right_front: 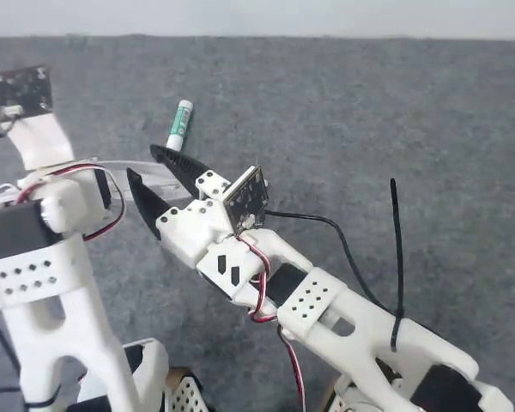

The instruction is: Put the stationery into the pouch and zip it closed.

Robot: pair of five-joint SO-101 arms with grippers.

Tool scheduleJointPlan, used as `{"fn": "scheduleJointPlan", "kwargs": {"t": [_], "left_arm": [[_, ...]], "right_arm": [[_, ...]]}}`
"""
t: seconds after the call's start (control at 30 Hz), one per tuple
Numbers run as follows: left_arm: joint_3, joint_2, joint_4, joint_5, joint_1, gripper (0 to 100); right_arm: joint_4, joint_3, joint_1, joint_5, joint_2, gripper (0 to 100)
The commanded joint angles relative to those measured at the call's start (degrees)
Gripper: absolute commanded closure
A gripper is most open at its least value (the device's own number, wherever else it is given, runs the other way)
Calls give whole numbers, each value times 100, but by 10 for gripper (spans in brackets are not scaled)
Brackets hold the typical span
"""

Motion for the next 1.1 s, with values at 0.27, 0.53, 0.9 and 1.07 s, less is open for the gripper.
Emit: {"fn": "scheduleJointPlan", "kwargs": {"t": [0.27,0.53,0.9,1.07], "left_arm": [[-110,-62,-255,79,-738,990],[-92,-62,-431,79,-1785,990],[-40,-62,-668,79,-2426,990],[136,-62,-774,79,-2418,990]], "right_arm": [[1191,-114,13,9,-857,857],[1200,-114,13,9,-840,857],[2176,-1204,514,-905,75,854],[3899,-2998,743,-1556,1411,853]]}}
